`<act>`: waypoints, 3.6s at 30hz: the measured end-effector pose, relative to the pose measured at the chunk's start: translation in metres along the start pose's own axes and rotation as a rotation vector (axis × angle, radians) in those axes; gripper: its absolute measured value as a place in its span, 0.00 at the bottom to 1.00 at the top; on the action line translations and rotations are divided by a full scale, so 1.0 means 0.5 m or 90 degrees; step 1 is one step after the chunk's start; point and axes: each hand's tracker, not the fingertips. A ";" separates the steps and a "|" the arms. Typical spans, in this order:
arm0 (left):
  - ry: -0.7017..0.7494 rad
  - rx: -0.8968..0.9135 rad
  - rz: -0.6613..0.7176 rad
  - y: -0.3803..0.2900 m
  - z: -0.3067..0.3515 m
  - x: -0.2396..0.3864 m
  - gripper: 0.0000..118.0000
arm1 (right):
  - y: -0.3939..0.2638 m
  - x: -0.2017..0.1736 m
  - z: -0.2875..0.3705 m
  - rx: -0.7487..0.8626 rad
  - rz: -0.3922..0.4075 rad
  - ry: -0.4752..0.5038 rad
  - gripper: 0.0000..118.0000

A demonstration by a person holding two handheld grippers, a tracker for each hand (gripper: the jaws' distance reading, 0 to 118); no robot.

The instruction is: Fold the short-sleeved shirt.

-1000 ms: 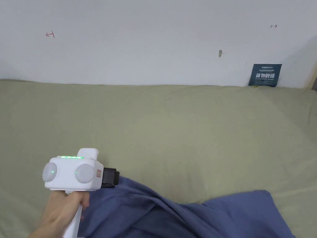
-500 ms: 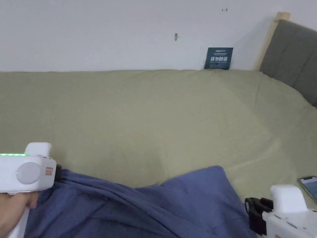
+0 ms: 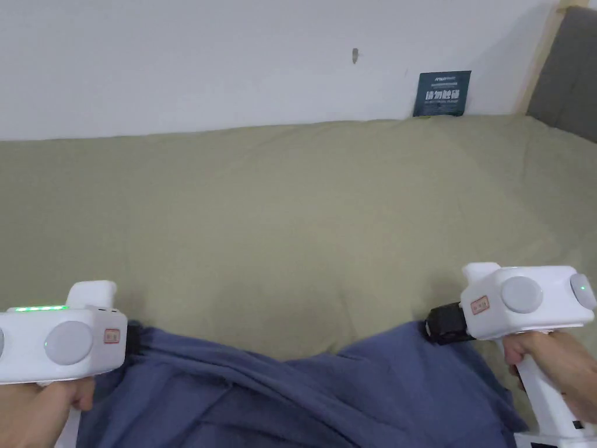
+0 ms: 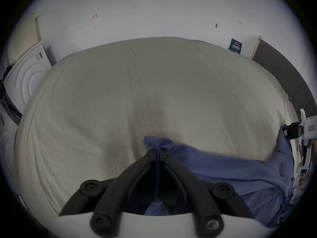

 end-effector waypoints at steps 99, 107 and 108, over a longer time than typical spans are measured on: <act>0.034 0.068 0.123 -0.522 0.469 -0.201 0.05 | -0.541 0.057 0.418 0.108 -0.042 0.081 0.23; 0.042 0.098 0.120 -0.503 0.520 -0.167 1.00 | -0.534 0.020 0.469 0.180 -0.063 0.036 0.89; 0.037 0.112 0.116 -0.493 0.536 -0.153 1.00 | -0.530 -0.002 0.488 0.200 -0.047 0.026 0.89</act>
